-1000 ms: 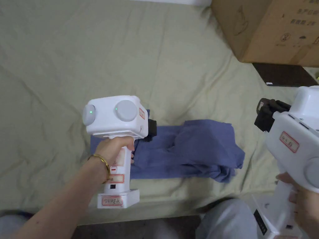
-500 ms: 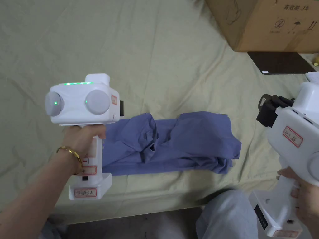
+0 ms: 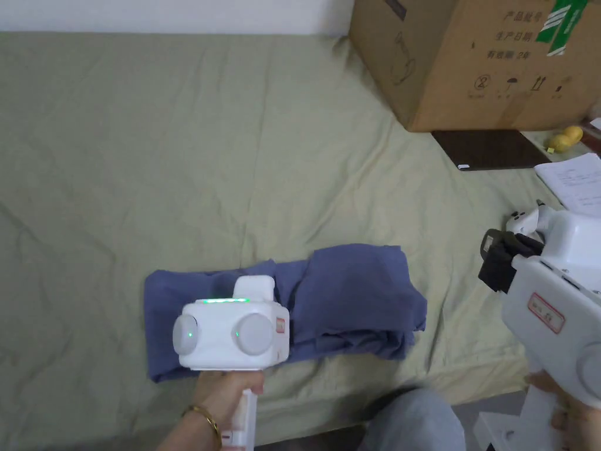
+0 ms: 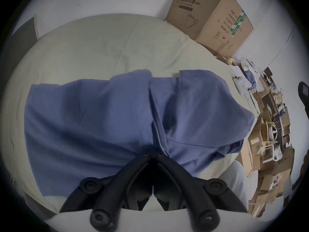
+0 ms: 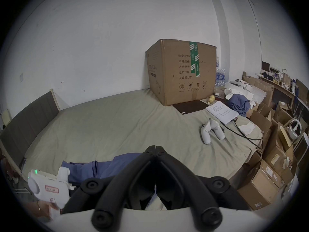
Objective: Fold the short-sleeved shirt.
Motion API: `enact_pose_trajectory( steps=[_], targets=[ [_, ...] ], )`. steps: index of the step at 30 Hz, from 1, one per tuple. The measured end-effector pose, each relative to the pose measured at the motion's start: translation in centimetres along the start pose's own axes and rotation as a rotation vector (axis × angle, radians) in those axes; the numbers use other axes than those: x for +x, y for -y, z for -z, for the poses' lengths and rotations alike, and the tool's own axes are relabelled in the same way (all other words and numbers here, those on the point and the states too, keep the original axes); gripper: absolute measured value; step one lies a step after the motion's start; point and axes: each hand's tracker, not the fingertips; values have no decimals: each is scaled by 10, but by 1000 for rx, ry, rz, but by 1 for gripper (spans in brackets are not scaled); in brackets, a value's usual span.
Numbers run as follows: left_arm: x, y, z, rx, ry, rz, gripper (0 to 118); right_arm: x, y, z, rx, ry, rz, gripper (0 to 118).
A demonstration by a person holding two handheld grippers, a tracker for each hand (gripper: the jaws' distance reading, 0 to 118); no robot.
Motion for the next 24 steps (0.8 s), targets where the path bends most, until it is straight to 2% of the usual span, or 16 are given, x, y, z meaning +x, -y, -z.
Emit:
enact_pose_trajectory(
  steps=[4,7,9,10,11,12,13,14,15,16,17,19,24],
  targets=[
    [13,12,-1,-81,138,93,0,2,0,-1,-4,3,-2,0],
    [13,11,-8,-123,226,2,0,-2,-1,-3,-10,1,-9,0],
    [4,4,-28,-39,328,-65,0,-6,-1,-5,-9,-3,-17,0],
    [-1,-4,-39,-1,334,-63,0,-8,-2,-6,-7,-5,-23,0],
    [-7,-12,-51,47,318,-49,7,-9,-3,-7,-8,-7,-27,0],
    [-15,-19,-63,96,315,-46,22,-11,-3,-7,-9,-11,-30,0],
    [-25,-28,-75,142,310,-44,43,-13,-4,-7,-9,-14,-33,0],
    [-36,-36,-85,177,316,-54,73,-15,-4,-7,-9,-14,-39,0],
    [-48,-42,-92,200,321,-72,94,-17,-4,-7,-9,-15,-43,0],
    [-62,-49,-99,224,326,-91,108,-19,-4,-6,-10,-18,-44,0],
    [-77,-53,-104,253,331,-109,115,-21,-4,-5,-12,-21,-45,0],
    [-109,-58,-109,289,324,-154,116,-25,-3,-4,-17,-25,-50,0],
    [-190,-50,-97,233,231,-359,116,-31,-2,3,-30,-41,-45,0]
  ],
)
